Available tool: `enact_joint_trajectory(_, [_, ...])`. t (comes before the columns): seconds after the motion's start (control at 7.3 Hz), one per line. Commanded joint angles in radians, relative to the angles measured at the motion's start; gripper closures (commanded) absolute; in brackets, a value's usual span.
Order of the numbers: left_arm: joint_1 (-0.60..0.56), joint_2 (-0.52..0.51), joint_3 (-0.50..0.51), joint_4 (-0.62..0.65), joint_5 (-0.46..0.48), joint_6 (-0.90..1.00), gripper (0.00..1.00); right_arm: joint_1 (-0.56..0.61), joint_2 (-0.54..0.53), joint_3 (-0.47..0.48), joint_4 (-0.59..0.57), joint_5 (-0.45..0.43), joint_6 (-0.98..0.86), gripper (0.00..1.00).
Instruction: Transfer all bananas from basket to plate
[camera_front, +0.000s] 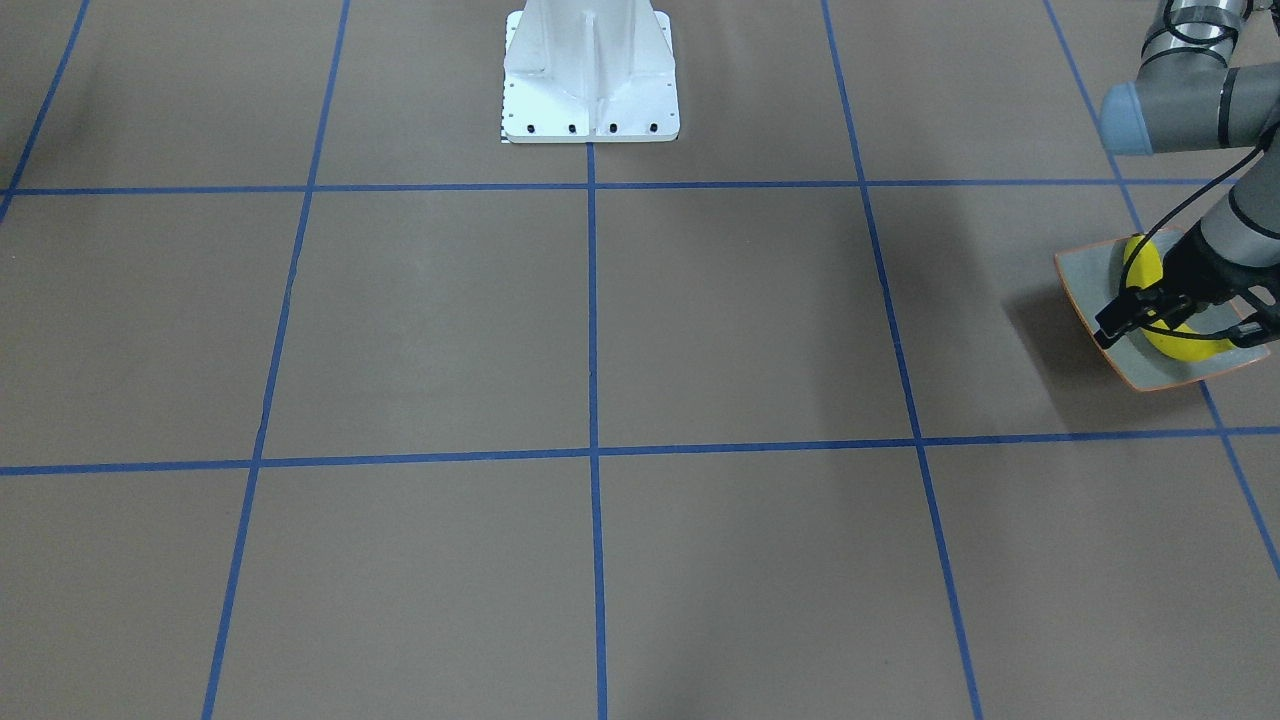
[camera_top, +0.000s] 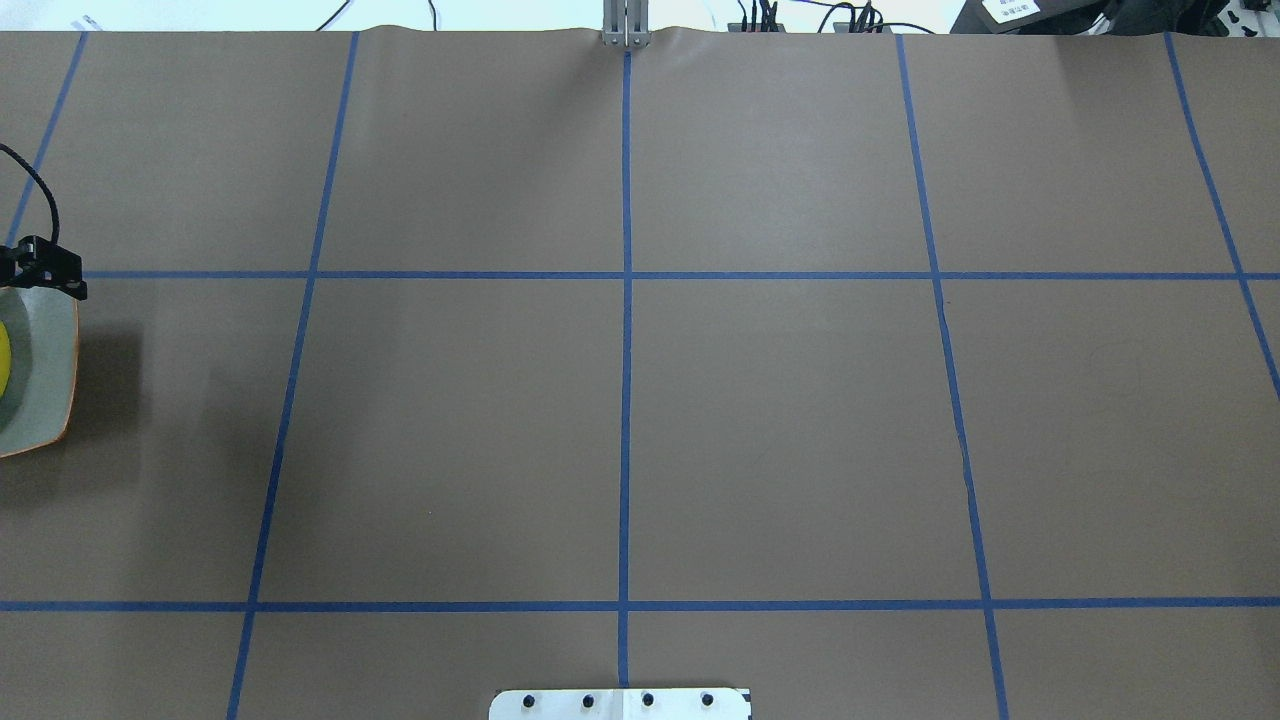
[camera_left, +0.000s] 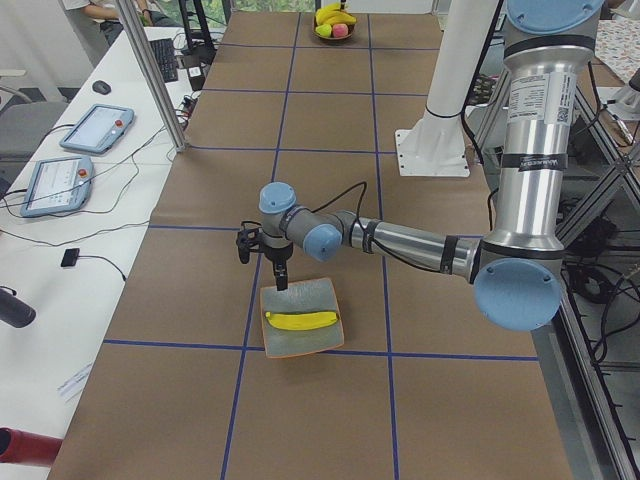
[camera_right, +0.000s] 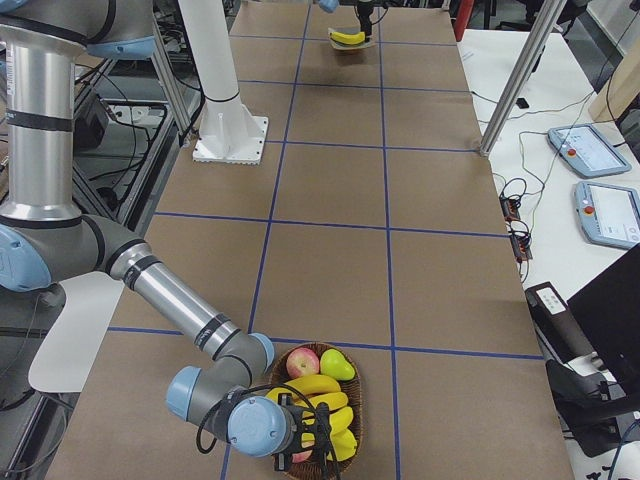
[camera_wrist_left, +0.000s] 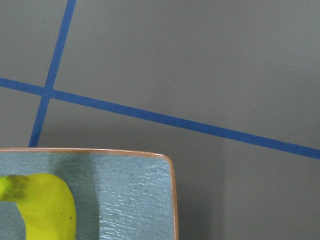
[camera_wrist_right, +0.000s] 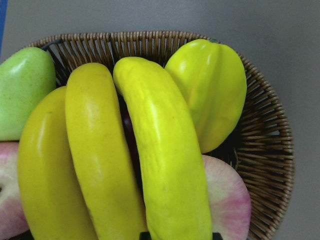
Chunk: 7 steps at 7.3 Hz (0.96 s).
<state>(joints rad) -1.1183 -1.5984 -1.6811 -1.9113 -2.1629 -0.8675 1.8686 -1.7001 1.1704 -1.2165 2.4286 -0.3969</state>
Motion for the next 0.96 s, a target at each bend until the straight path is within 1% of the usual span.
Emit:
enact_joint_trajectory(0.0, [0.0, 0.0, -0.003, 0.0, 0.0, -0.002, 0.01, 0.003, 0.016, 0.061, -0.004, 0.012, 0.001, 1.0])
enact_joint_trajectory(0.27, [0.0, -0.002, -0.008, -0.002, -0.005, -0.005, 0.01, 0.004, 0.014, 0.133, -0.006, 0.026, 0.004, 1.0])
enact_joint_trajectory(0.41, [0.0, -0.005, -0.009, -0.003, -0.006, -0.005, 0.01, 0.003, 0.016, 0.158, -0.003, 0.05, 0.053, 1.0])
enact_joint_trajectory(0.55, [0.0, -0.03, -0.002, -0.002, -0.008, -0.011, 0.01, 0.001, 0.017, 0.191, 0.003, 0.082, 0.166, 1.0])
enact_joint_trajectory(0.68, [0.0, -0.064, 0.003, 0.0, -0.008, -0.043, 0.01, -0.032, 0.017, 0.234, 0.005, 0.125, 0.237, 1.0])
enact_joint_trajectory(0.82, [0.002, -0.118, 0.01, 0.0, -0.008, -0.089, 0.01, -0.087, 0.017, 0.299, 0.008, 0.139, 0.332, 1.0])
